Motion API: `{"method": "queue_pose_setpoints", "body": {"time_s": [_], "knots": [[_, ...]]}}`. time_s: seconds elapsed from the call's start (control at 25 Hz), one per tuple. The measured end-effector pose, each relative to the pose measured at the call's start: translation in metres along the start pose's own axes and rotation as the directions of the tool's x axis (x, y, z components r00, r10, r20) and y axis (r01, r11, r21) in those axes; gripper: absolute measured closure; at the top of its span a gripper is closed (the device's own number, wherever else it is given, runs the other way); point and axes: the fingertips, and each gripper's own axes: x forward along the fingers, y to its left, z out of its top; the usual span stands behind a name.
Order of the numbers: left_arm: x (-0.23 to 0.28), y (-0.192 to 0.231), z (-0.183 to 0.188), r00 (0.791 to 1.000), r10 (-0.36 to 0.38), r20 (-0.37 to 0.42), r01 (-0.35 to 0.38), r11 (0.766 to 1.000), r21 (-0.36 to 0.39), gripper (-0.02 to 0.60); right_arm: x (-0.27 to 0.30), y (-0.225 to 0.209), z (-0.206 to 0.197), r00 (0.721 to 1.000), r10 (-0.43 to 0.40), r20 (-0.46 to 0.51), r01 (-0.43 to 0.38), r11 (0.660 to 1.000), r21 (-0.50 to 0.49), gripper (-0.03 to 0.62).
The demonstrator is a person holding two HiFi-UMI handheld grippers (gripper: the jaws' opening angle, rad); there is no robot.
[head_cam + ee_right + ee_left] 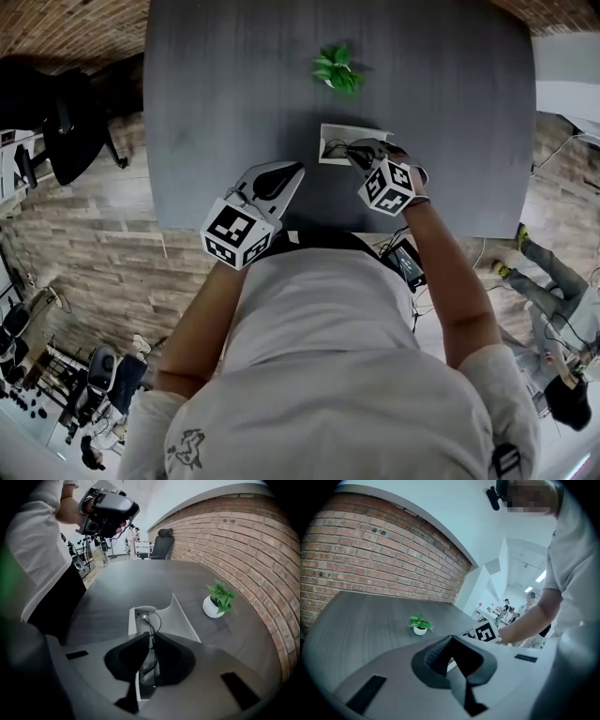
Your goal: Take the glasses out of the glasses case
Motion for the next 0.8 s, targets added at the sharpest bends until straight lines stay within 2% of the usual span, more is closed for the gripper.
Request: {"method": "queue_pose_setpoints", "body": {"time_s": [0.4, 0.8], "knots": [[-0.006, 0.004, 0.000, 1.000, 0.009, 0.004, -0.009, 1.000, -0.008, 0.571, 0.002, -0.004, 0.003, 1.000, -0.006, -0.006, 0.006, 1.000, 0.007, 0.580], [-0.009, 0.003, 0.007, 1.000, 0.014, 0.020, -0.014, 1.000, 0.002, 0.571, -0.011, -0.012, 0.008, 0.999, -0.042, 0.001, 0.042, 0.999, -0.014, 0.582]]}}
